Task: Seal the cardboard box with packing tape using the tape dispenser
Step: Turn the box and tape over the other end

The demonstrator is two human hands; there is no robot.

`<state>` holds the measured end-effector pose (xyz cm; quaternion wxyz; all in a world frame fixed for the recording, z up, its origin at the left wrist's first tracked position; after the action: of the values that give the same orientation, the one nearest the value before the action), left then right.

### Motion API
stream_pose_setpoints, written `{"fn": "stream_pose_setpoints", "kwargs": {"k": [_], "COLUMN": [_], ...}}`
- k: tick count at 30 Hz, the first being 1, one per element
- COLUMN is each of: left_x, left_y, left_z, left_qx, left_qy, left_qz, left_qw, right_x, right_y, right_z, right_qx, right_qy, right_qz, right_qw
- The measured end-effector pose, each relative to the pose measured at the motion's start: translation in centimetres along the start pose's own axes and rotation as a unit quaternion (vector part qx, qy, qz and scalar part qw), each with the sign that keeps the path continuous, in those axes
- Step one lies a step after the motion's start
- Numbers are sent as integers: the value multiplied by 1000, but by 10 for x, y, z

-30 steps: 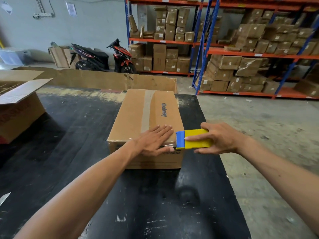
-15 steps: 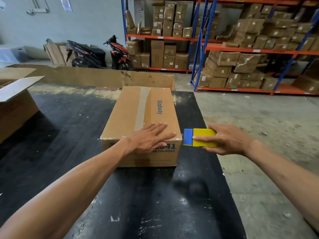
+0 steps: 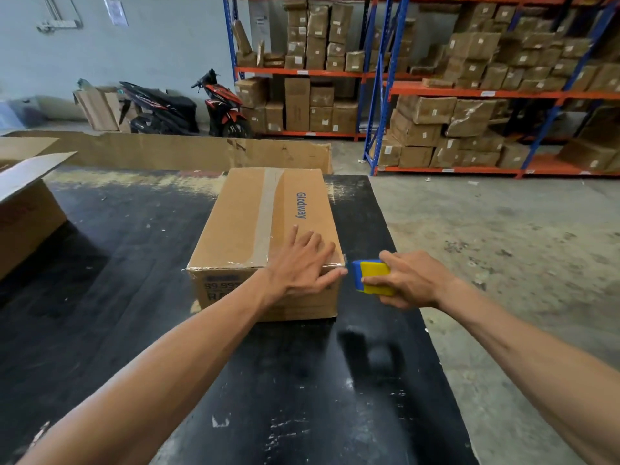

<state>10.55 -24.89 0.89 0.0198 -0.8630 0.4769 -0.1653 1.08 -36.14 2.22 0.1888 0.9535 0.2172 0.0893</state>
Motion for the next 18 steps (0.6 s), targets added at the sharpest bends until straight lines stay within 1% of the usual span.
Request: {"fn": "stream_pose_setpoints", "kwargs": {"k": [2,4,6,10,12,14,16,18], "left_x": [11,17,20,23,21,21,22,21], "left_y": [15,23,24,23,16,10,7,6], "left_z": [5,17,24,21,21,24,26,27], "left_qx": [-22,-34,-40,-65,-115,-138,-139,-133], "left_qy": [12,1,-22,-11,-12,-27,-54,-84], "left_qz": [-68,-126,-157,-190,-240,-285,-294,-269], "left_qw": [997,991,986,980,964,948,944,950], "right_x": [-3,-5,-6,-5,-3,-2,-1,-1], "right_y": [11,18,20,19,17,17,17,16], "right_z": [4,6,8,6,3,1,3,5], "right_qx": [17,30,30,39,58,75,83,86], "right_qy": [-11,-17,-17,-3,7,5,-13,-39], "right_qz": [25,41,50,74,87,110,136,154], "right_qw": [999,999,998,996,995,991,987,984]}}
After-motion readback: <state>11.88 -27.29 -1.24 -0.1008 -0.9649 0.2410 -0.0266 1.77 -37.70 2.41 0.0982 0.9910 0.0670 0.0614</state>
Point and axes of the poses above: each hand's wrist, its own x-axis towards the middle knuckle, its own z-axis out of the palm, y = z × x, the point moved 9 cm from there along x, towards the middle knuckle, and after that the axes turned 2 degrees about y, right-handed, at the moved point
